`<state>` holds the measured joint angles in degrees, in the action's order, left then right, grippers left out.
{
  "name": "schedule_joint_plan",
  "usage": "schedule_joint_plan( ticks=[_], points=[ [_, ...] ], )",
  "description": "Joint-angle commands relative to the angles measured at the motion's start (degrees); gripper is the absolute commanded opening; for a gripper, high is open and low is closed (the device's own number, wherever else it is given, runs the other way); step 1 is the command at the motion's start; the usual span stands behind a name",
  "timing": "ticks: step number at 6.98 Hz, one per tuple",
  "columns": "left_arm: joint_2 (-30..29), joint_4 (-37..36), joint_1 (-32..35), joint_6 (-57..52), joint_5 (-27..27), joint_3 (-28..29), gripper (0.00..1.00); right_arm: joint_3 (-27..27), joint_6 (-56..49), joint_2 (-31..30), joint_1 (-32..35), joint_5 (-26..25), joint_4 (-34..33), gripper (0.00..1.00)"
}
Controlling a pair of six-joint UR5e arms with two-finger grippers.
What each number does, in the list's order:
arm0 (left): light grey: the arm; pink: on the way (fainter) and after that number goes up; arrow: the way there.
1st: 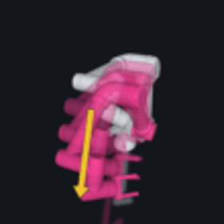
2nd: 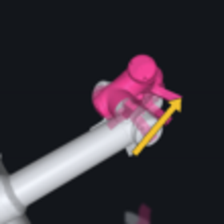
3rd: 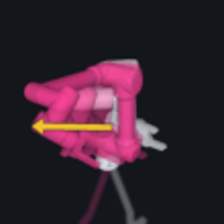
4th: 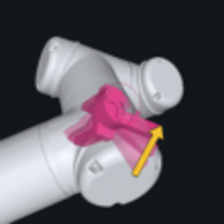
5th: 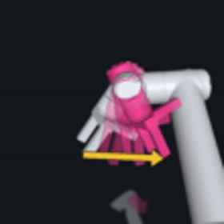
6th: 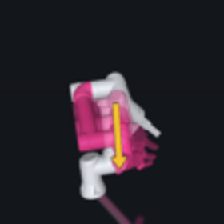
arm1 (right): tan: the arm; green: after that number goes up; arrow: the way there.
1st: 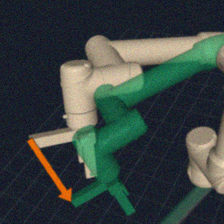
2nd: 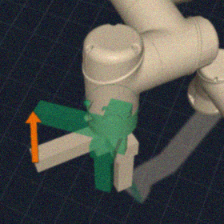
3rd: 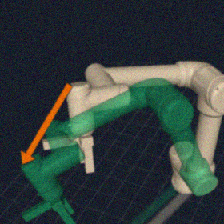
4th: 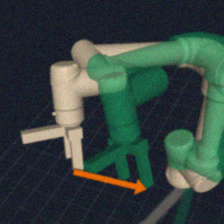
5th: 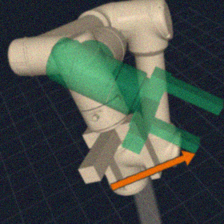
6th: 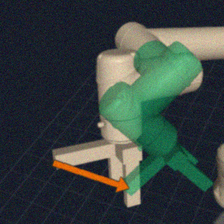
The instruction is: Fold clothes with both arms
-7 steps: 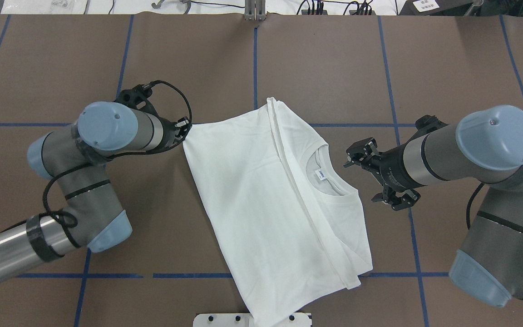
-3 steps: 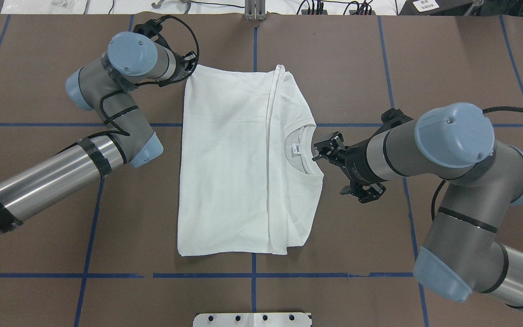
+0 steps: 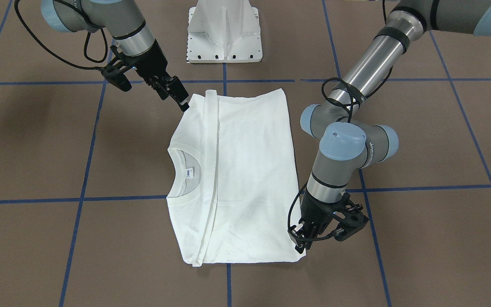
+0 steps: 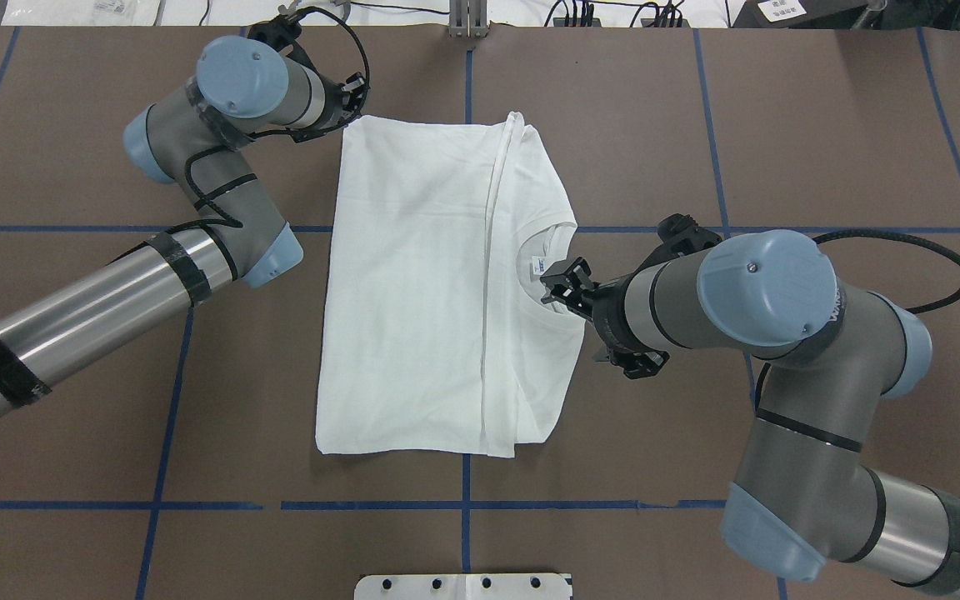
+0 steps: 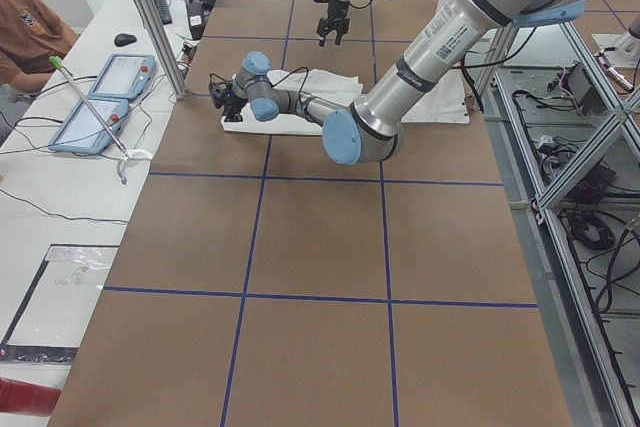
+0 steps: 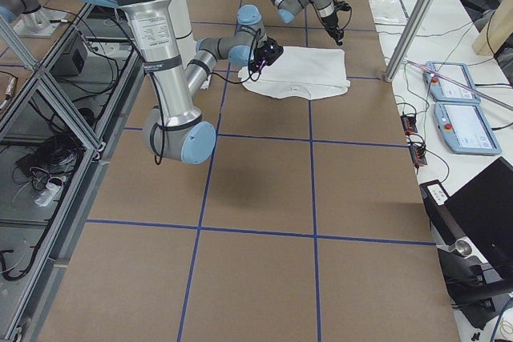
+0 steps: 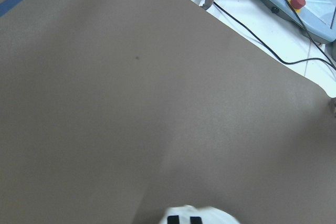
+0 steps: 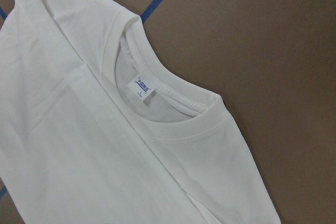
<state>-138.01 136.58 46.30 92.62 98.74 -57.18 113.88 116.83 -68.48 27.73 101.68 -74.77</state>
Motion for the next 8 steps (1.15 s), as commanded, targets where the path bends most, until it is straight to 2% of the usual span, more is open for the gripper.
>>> schedule_joint_plan(
  ticks=[1, 2, 4, 6, 8],
  points=[
    [7.26, 0.62, 3.24, -1.99, 7.38, -10.08, 0.33, -2.16, -12.16, 1.58, -4.23, -1.38, -3.86, 1.00],
    [10.79, 0.44, 5.44, -4.53, 12.30, -14.24, 0.34, -2.26, -22.42, 2.81, -7.22, -3.74, -8.59, 1.00],
    [12.68, 0.27, 6.08, -4.82, 13.23, -16.74, 0.35, -4.96, -31.70, 9.99, -9.53, -6.40, -18.78, 1.00],
    [13.37, 0.09, 6.08, -4.73, 13.32, -17.96, 0.35, -12.32, -42.77, 20.00, -10.32, -7.37, -28.55, 1.00],
    [14.52, -0.26, 6.08, -4.73, 13.41, -20.25, 0.35, -20.50, -49.47, 27.05, -11.11, -9.82, -34.19, 1.00]
  ],
)
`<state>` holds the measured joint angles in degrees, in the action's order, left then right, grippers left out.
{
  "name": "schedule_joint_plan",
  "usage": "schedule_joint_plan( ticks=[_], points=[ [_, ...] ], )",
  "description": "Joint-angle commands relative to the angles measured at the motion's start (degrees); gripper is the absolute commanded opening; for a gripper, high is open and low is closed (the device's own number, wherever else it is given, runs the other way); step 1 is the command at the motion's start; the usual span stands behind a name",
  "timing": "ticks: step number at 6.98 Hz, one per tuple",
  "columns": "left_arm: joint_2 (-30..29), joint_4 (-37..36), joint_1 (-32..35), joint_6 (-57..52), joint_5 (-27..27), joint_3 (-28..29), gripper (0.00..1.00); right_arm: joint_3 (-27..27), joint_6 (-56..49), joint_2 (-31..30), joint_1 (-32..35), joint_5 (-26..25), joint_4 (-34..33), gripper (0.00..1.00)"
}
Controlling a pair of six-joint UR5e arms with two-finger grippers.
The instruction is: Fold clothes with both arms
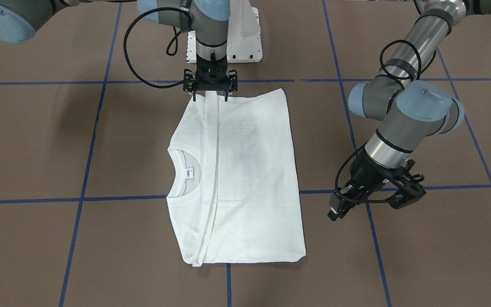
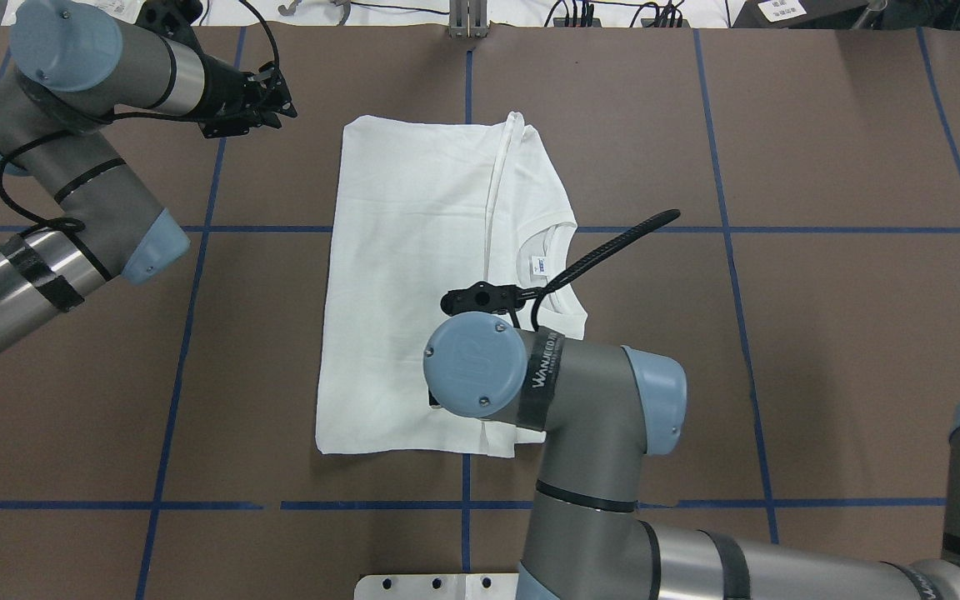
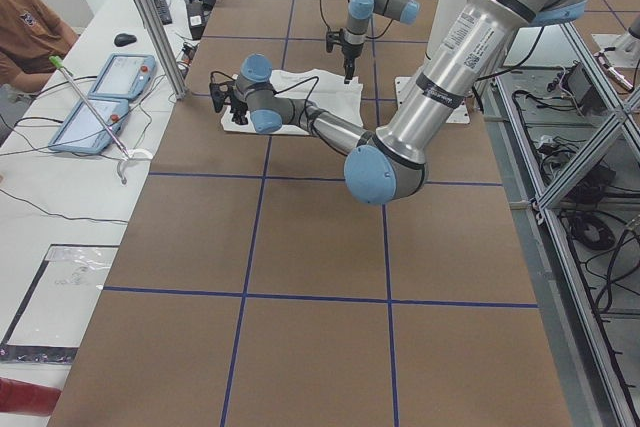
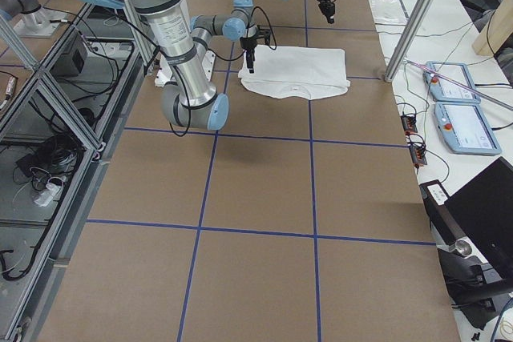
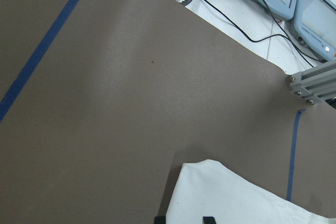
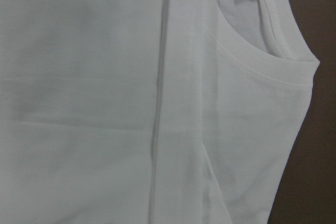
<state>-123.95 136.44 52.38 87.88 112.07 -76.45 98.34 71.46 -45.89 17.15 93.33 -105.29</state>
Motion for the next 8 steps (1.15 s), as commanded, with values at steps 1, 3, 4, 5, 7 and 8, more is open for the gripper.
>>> schedule_joint_plan(
  ticks=[1, 3, 4, 5, 7, 8],
  points=[
    [0.64, -0.12, 0.01, 0.09, 0.61, -1.24, 0.36, -5.70, -6.57, 4.92, -1.93, -2.96, -5.95, 1.00],
    [0.81, -0.12, 0.01, 0.53, 0.70, -2.12, 0.36, -7.37, -7.73, 4.67, -3.78, -4.74, -7.55, 1.00],
    [0.90, -0.21, 0.01, 0.53, 0.70, -2.21, 0.36, -7.38, -8.69, 4.75, -4.83, -5.52, -10.78, 1.00],
    [0.90, -0.21, 0.01, 0.53, 0.70, -2.21, 0.37, -7.46, -8.70, 4.58, -5.71, -6.49, -10.99, 1.00],
    [0.90, -0.21, 0.01, 0.53, 0.70, -2.39, 0.37, -7.46, -8.79, 3.88, -5.72, -6.49, -11.16, 1.00],
    [0.90, -0.30, 0.09, 0.53, 0.79, -2.65, 0.37, -7.38, -8.88, 3.70, -5.72, -6.49, -11.34, 1.00]
  ],
)
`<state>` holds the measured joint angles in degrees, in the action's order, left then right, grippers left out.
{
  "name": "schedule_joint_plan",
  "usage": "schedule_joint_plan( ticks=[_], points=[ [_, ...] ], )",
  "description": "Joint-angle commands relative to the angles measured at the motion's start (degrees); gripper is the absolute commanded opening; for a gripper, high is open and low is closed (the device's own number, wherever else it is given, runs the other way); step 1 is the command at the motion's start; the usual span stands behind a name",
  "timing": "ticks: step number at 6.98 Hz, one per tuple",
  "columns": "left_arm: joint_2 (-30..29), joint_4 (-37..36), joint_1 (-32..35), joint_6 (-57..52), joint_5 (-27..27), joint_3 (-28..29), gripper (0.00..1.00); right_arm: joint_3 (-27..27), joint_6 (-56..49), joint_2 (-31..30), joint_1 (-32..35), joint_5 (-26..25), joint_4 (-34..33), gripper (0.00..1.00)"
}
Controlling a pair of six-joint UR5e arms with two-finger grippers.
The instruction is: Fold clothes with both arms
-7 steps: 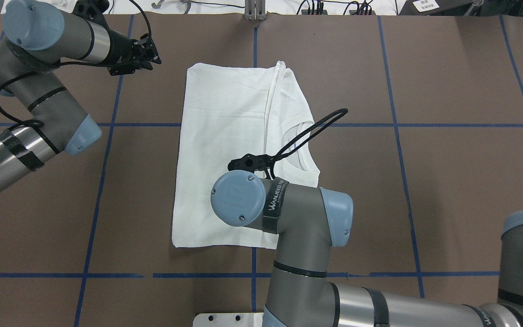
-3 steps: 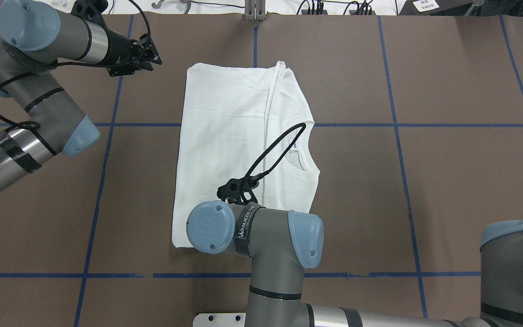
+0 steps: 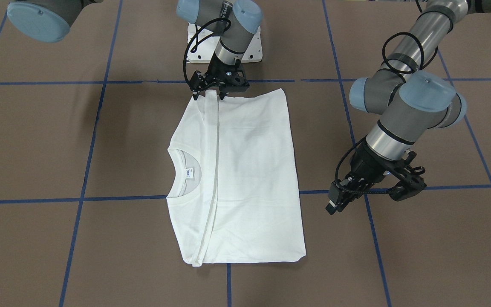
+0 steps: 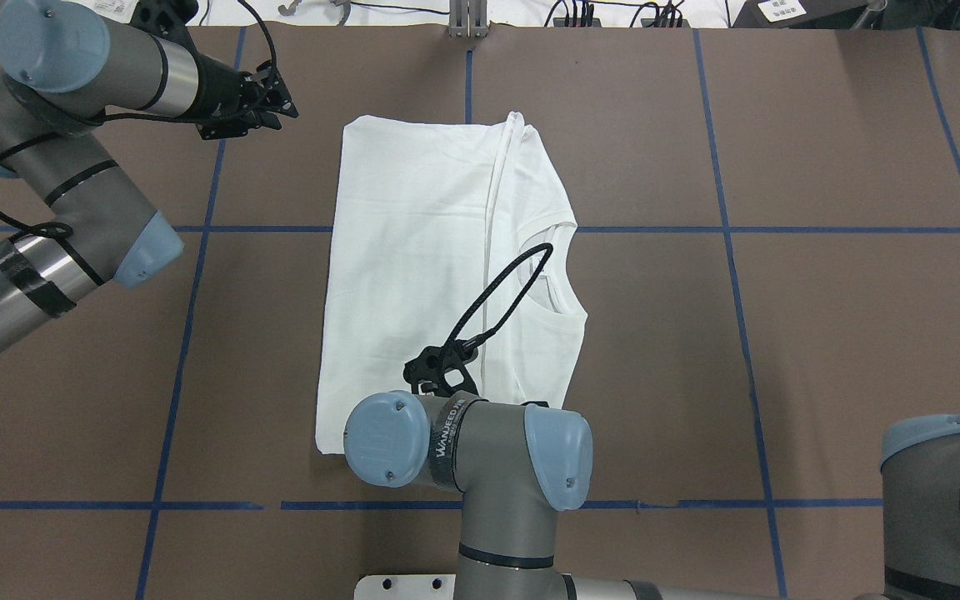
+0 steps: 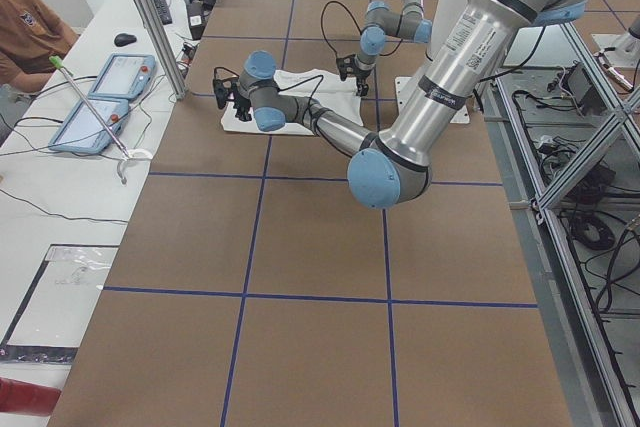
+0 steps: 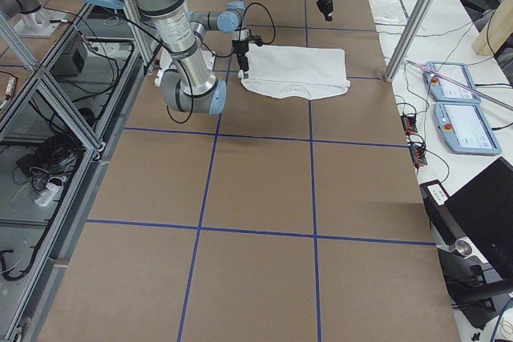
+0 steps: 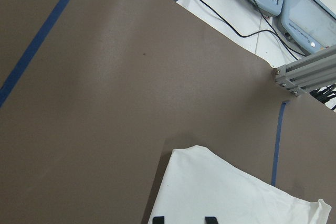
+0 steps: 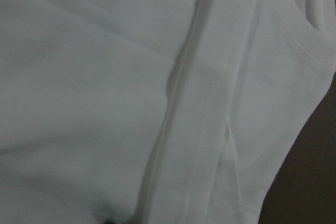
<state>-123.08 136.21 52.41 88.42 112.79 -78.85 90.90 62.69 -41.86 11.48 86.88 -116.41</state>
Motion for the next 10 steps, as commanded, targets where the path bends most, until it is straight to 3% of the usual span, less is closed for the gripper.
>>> schedule_joint_plan(
  ticks=[1, 3, 4, 6, 7, 8, 9, 10],
  points=[
    [0.03, -0.07, 0.06, 0.00, 0.07, -0.52, 0.37, 0.50, -0.37, -1.20, -0.05, -0.13, -0.83, 1.00],
    [1.69, -0.24, 0.06, 0.00, 0.07, -2.18, 0.37, 4.51, -2.64, -3.74, 1.08, -0.13, -3.45, 1.00],
    [1.70, -1.20, 0.06, 0.00, 0.07, -3.14, 0.37, 11.94, -4.22, -8.80, 1.35, -0.13, -5.38, 1.00],
    [1.70, -3.75, -0.03, 0.00, 0.07, -4.73, 0.37, 18.75, -3.37, -16.81, 1.01, -0.22, -5.58, 1.00],
    [1.70, -3.84, -0.03, 0.00, 0.07, -4.74, 0.37, 20.78, -3.27, -16.76, 0.83, 0.30, -5.67, 1.00],
    [1.70, -3.84, -0.03, 0.00, 0.07, -5.17, 0.37, 20.98, -2.32, -16.33, 1.09, 0.30, -4.80, 1.00],
    [1.70, -3.84, -0.03, 0.09, 0.07, -5.44, 0.37, 20.98, 5.70, -15.80, 1.61, 0.48, -1.92, 1.00],
    [1.79, -3.84, -0.03, 0.00, -0.02, -5.44, 0.37, 20.72, 15.26, -16.67, 1.53, 0.83, 5.25, 1.00]
  ],
)
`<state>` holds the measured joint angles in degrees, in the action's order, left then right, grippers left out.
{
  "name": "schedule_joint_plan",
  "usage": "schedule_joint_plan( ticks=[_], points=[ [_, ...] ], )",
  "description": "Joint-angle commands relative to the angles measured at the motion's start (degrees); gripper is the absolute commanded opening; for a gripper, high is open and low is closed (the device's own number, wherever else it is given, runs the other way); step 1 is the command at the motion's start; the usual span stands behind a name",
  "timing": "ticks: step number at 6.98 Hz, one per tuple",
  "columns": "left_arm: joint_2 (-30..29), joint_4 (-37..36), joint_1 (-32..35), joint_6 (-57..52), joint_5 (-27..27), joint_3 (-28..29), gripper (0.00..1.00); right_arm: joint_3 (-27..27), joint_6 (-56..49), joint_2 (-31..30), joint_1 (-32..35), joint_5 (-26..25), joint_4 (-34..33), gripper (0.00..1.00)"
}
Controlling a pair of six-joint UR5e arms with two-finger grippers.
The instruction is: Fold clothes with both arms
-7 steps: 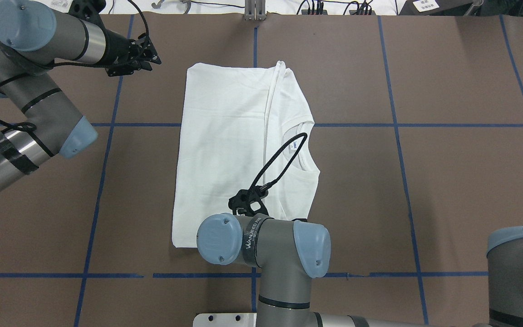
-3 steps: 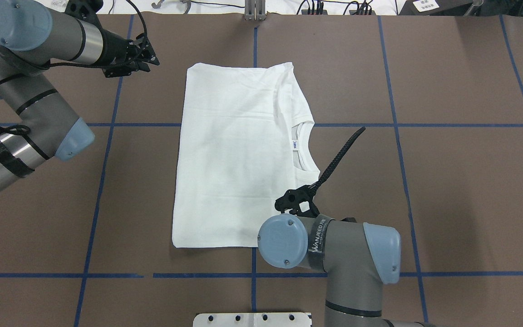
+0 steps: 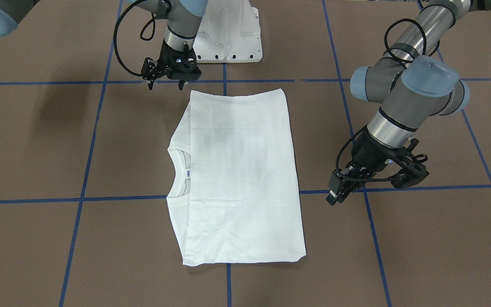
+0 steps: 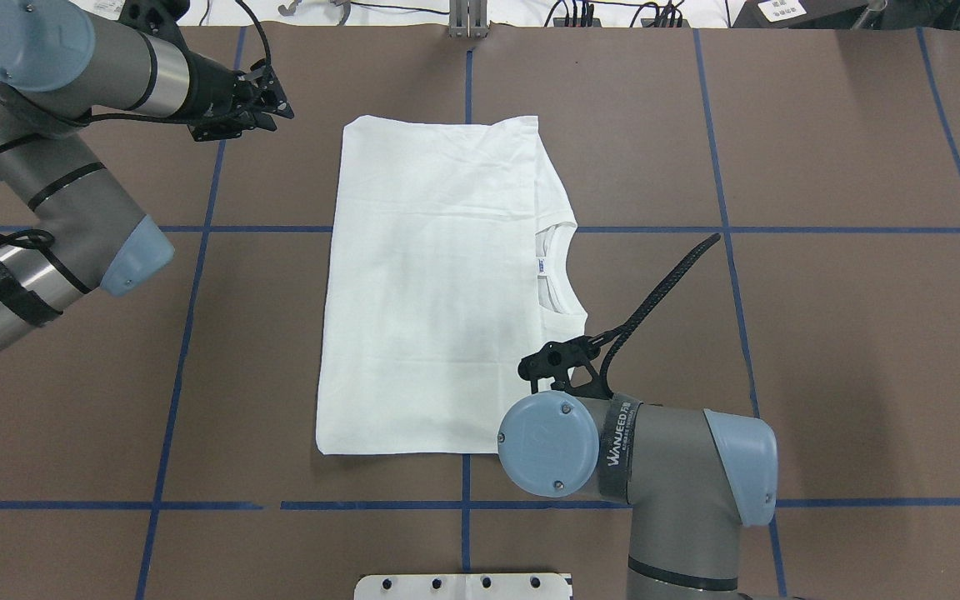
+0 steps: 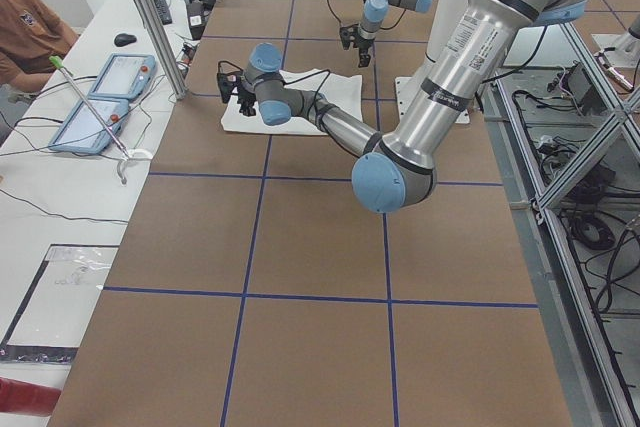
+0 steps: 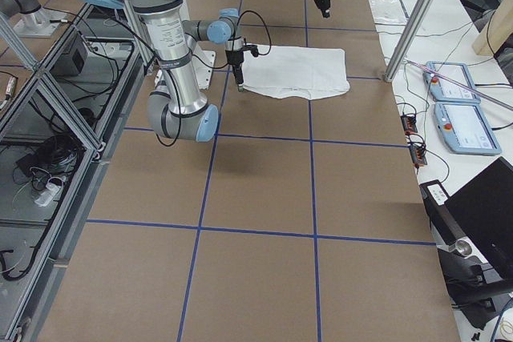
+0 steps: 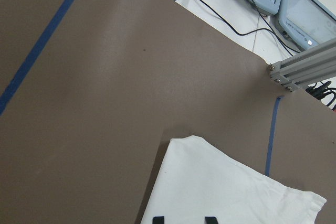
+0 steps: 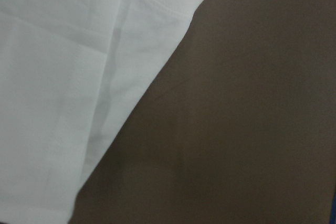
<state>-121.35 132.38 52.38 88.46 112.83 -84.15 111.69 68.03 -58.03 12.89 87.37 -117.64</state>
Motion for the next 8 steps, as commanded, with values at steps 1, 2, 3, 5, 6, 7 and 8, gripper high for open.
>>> schedule_joint_plan(
  ticks=[1, 2, 3, 5, 6, 7, 8],
  points=[
    [0.06, -0.01, 0.00, -0.04, -0.07, -0.14, 0.37, -0.76, 19.67, -1.64, -0.84, 0.26, 13.42, 1.00],
    [0.06, -0.01, 0.00, -0.04, -0.07, -0.14, 0.37, -1.03, 33.26, -1.91, -0.77, 0.08, 19.40, 1.00],
    [0.06, -0.01, 0.00, -0.04, -0.07, -0.14, 0.37, -1.12, 44.36, -3.04, -0.76, 0.08, 24.08, 1.00],
    [0.06, -0.01, 0.00, -0.04, -0.16, -0.14, 0.37, -2.34, 62.31, -5.51, -0.76, -0.45, 32.00, 0.99],
    [0.06, -0.01, 0.00, 0.05, -0.24, -0.14, 0.37, -3.74, 66.05, -5.34, -1.20, -1.58, 32.99, 0.99],
    [0.15, -0.01, 0.09, 0.05, -0.25, -0.14, 0.37, -4.63, 67.05, -5.25, -1.64, -2.20, 33.09, 0.99],
    [0.15, -0.01, 0.09, 0.05, -0.42, -0.49, 0.38, -5.25, 67.49, -4.90, -1.73, -2.29, 33.09, 0.99]
  ],
)
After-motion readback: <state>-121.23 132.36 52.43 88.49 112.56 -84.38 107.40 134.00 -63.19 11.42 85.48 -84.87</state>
